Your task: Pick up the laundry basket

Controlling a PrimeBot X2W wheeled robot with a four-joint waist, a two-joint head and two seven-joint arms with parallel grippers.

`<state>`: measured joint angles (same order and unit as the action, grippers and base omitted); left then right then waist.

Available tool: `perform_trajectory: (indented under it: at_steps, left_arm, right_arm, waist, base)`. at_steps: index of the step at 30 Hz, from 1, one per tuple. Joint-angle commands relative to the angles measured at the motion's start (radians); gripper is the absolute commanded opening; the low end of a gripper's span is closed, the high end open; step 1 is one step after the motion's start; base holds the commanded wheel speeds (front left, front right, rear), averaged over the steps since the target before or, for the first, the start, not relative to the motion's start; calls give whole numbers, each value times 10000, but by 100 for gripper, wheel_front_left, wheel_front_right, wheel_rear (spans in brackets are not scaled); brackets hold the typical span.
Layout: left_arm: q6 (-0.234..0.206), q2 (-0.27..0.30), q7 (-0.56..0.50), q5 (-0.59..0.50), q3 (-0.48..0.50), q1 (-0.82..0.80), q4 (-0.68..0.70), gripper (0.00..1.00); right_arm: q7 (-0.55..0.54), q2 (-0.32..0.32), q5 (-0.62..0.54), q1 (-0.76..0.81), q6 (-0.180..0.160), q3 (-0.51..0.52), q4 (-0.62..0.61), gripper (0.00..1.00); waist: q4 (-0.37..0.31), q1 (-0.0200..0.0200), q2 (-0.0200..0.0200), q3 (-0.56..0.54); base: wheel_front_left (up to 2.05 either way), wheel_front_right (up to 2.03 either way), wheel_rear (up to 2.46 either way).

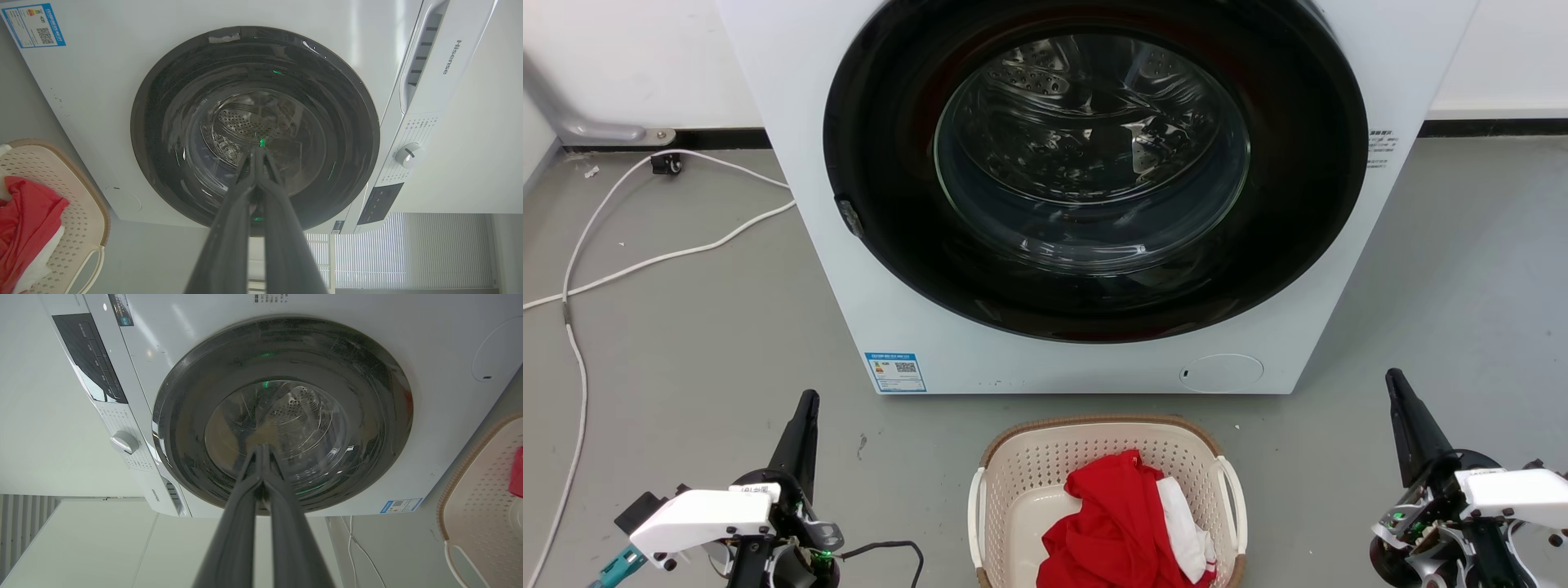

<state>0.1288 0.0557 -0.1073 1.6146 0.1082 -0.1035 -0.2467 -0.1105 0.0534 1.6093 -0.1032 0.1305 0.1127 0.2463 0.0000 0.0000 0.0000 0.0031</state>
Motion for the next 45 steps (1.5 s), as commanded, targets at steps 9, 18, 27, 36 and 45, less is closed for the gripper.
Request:
perform_trajectory:
  at_steps: [9,18,27,36,45]
  left_arm:
    - [36,-17,-64,-39,43,-110,-15,0]
    - [36,-18,-43,-42,49,-110,-14,0]
    - [-8,-46,79,-54,-155,99,-117,100]
    - [-5,44,552,-760,-728,59,146,100]
    - [-1,-7,956,-2668,-1021,106,693,100]
  right_arm:
    - [-30,-32,-29,-118,4,16,12,0]
    - [-33,-33,-30,-118,4,18,12,0]
    - [129,-15,-40,135,0,-66,95,100]
    - [594,76,-740,181,0,-316,-13,100]
    - [995,155,-2177,238,1,-479,-264,100]
  waist:
    - [0,0,0,0]
    - [0,0,0,0]
    - [2,0,0,1]
    - [32,0,0,0]
    - [62,0,0,-4]
  base:
    - [0,0,0]
    - [0,0,0]
    - [0,0,0]
    - [0,0,0]
    - [0,0,0]
